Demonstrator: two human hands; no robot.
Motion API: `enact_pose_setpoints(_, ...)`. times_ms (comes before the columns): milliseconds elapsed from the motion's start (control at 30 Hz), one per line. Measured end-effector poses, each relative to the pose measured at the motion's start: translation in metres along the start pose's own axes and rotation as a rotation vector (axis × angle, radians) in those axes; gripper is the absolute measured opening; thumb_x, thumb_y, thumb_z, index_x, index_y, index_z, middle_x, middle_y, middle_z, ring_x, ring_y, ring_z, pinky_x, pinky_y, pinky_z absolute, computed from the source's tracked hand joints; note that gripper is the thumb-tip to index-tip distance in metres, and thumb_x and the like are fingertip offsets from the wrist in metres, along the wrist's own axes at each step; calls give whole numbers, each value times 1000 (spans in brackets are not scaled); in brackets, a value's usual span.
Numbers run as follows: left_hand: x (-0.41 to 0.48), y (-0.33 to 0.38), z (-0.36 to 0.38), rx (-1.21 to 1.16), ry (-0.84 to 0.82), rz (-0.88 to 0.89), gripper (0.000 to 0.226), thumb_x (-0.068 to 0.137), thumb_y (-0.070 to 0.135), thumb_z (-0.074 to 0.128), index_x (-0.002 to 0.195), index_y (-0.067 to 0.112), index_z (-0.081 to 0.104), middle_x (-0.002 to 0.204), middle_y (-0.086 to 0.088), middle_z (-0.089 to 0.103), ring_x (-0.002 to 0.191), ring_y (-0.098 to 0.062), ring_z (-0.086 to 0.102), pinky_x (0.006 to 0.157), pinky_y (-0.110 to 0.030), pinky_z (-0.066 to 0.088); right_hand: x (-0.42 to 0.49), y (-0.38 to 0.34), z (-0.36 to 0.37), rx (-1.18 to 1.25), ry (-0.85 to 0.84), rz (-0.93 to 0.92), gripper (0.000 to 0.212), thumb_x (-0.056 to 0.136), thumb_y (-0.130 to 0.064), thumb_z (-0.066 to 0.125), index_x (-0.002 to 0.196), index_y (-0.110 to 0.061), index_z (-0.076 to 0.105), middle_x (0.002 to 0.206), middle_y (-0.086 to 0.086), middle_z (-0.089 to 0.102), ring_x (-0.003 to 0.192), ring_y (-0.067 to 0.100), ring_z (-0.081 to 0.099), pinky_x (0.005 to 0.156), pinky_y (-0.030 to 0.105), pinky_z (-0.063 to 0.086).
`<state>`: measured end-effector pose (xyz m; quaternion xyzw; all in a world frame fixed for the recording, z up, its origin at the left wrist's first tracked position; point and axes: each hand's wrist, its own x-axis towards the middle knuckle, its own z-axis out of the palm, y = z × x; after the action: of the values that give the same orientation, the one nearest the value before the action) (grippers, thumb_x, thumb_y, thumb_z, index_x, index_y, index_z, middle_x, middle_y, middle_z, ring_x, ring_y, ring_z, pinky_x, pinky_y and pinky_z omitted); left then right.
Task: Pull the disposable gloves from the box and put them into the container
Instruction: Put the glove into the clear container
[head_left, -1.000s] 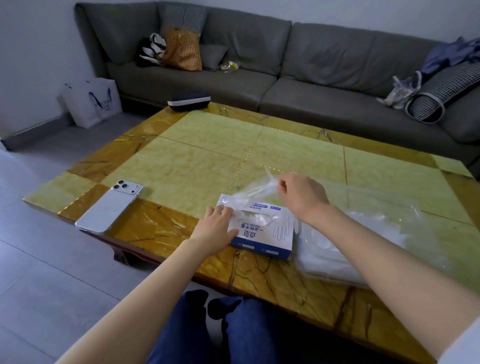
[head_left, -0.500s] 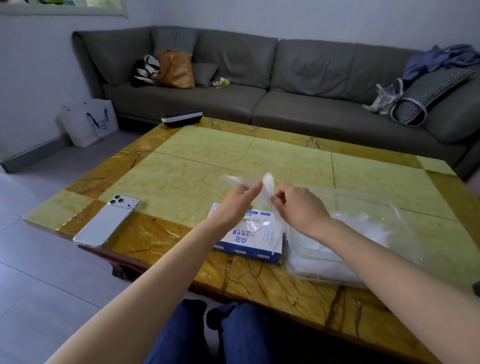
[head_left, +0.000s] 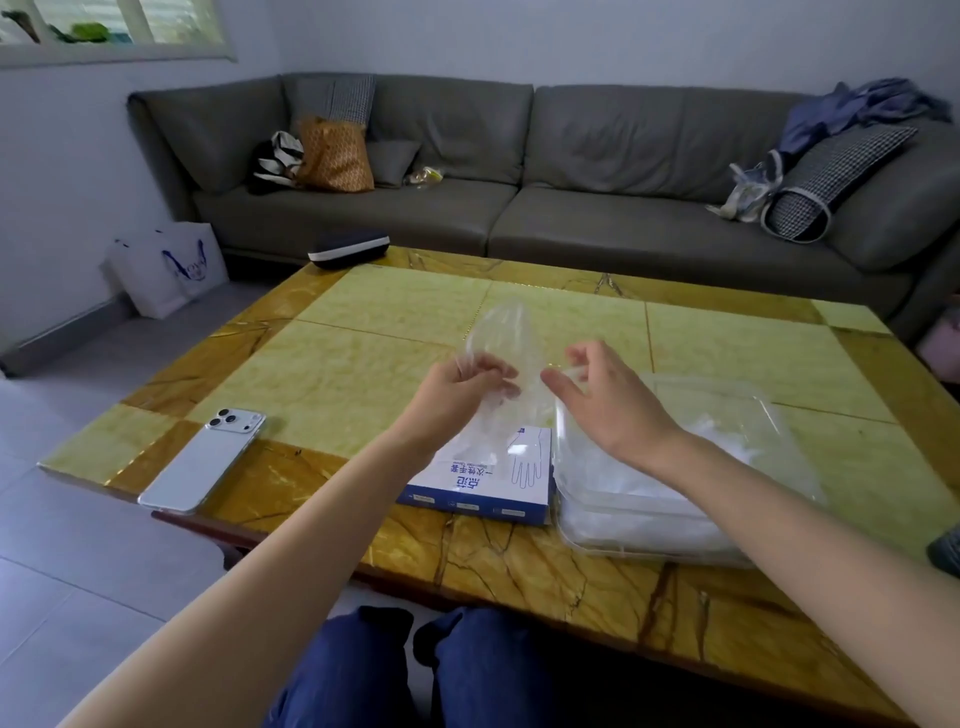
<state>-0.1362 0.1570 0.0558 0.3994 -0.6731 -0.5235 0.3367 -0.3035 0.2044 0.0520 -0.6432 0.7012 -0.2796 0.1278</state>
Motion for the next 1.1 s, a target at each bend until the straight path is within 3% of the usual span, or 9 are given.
enact_pose_setpoints(67,1,4,-1,15,-91,32,17,96,7,47,90,14,62,85,-1,69,71,4,63,59,-3,42,7,-1,-8,162,-43,64,74,90,-53,46,143,-7,25,150,8,32,135,21,35,108,31,29)
enact_pose_setpoints(133,1,8,-1,8,-174,44,17,97,10,46,93,14,63,88,-1,71,77,-2,65,64,-7,46,13,-1,-14,287,-144,110,75,86,-57,49,139,-5,34,144,11,41,131,24,41,106,35,32)
enact_pose_setpoints(200,2,9,-3,-7,-195,42,18,98,11,46,94,14,63,87,1,71,78,-5,65,65,-9,47,14,0,-20,383,-218,105,57,85,-50,55,122,-7,55,116,5,63,106,15,59,94,30,43)
enact_pose_setpoints(300,6,3,-10,12,-109,25,17,98,11,46,95,15,63,77,3,68,68,-2,64,63,-9,45,14,8,-21,520,-129,123,24,86,-32,64,94,-10,68,80,-5,67,75,1,60,74,15,42)
enact_pose_setpoints(467,17,-10,-13,232,23,-50,15,96,9,48,95,14,62,78,0,63,70,-7,59,59,-9,45,15,28,-30,389,103,117,23,88,-22,65,81,1,65,71,6,67,62,11,62,80,32,54)
enact_pose_setpoints(600,28,0,3,408,123,-10,29,92,15,57,121,12,53,110,-4,59,94,-14,56,76,-21,47,8,36,-45,135,189,-50,27,86,-22,66,84,5,64,68,1,61,56,5,55,59,19,46)
enact_pose_setpoints(733,34,29,27,491,-114,136,75,79,26,73,141,19,32,139,-1,42,126,-15,41,100,-28,36,-2,36,-55,64,58,-220,15,80,-24,70,87,-11,70,69,-13,56,60,-2,51,59,6,38)
enact_pose_setpoints(933,47,43,51,572,-240,237,17,82,15,70,96,18,62,98,-2,67,77,-5,58,76,-21,51,-12,44,-66,35,-127,-115,35,68,-34,80,97,-27,62,85,-18,59,71,0,55,65,19,45)
enact_pose_setpoints(1100,59,51,69,561,-160,324,8,82,14,70,85,17,63,83,5,62,75,-5,53,70,-23,45,-14,70,-59,74,-154,85,23,71,-16,81,88,-19,65,81,-9,66,79,10,65,81,30,54)
